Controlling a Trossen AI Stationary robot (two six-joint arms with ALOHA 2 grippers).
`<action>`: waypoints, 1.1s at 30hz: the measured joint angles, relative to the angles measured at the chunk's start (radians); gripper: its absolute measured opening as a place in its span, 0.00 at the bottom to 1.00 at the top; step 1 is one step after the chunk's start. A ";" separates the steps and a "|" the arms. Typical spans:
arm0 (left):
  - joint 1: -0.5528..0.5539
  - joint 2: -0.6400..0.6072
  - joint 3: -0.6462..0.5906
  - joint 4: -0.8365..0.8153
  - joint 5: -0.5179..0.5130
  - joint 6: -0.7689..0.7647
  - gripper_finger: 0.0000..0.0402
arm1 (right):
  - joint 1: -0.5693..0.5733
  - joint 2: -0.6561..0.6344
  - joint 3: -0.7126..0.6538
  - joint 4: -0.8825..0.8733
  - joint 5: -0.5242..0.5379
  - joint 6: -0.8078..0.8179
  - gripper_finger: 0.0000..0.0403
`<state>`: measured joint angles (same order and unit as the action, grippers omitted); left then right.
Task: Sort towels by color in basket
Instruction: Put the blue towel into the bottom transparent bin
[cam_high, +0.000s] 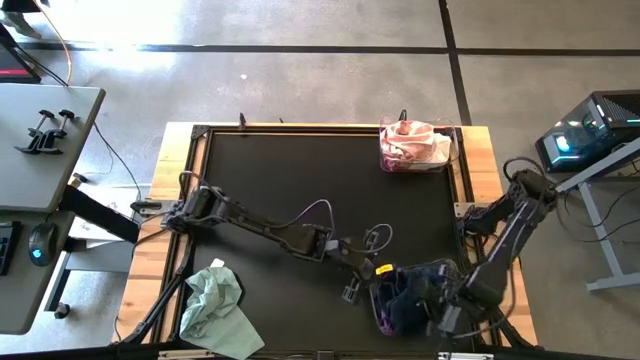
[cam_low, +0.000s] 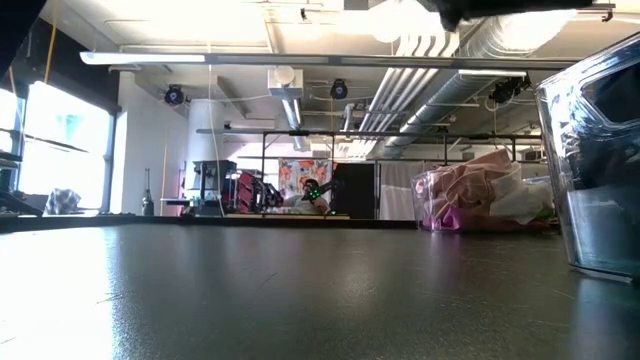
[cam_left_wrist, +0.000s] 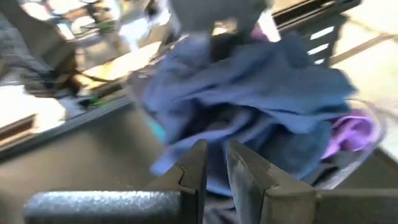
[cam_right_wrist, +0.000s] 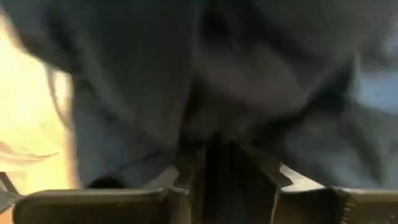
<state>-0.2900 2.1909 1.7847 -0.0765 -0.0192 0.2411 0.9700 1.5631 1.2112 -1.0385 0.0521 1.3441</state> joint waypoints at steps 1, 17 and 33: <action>-0.005 -0.010 0.000 -0.014 -0.033 0.009 0.12 | 0.008 0.000 0.039 -0.039 0.005 0.016 0.20; -0.062 -0.052 -0.055 0.000 0.025 0.062 0.12 | -0.043 -0.002 -0.060 0.172 0.300 -0.205 0.21; -0.068 -0.058 -0.056 -0.072 -0.086 0.029 0.12 | -0.070 -0.014 -0.074 0.158 0.230 -0.304 0.21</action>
<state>-0.3579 2.1332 1.7287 -0.1487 -0.1055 0.2697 0.9005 1.5494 1.1376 -0.8803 0.2825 1.0399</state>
